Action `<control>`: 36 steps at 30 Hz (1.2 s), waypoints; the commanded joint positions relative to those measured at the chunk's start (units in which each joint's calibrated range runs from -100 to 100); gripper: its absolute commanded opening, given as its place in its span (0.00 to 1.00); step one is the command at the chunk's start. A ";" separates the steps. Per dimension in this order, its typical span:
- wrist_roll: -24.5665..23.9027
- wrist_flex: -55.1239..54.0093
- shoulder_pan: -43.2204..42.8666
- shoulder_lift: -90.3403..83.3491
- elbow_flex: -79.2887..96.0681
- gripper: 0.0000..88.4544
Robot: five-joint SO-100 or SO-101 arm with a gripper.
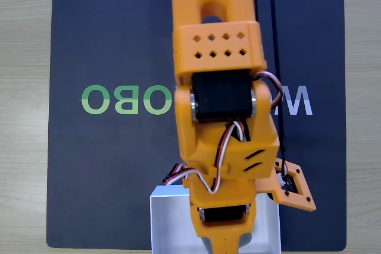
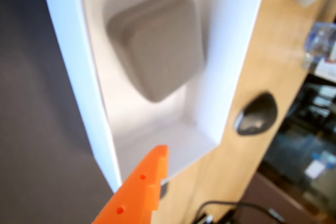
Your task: Grab the usb to bin
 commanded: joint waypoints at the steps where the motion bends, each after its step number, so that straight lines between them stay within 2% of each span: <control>1: 0.08 -0.29 0.20 -2.03 -2.73 0.57; 18: 0.98 -1.07 0.29 -16.35 8.20 0.58; 22: 2.92 -0.99 0.88 -21.95 12.81 0.68; 25: 3.60 -0.72 1.63 -27.63 19.31 0.72; 36: 3.29 -0.20 3.57 -64.68 59.06 0.72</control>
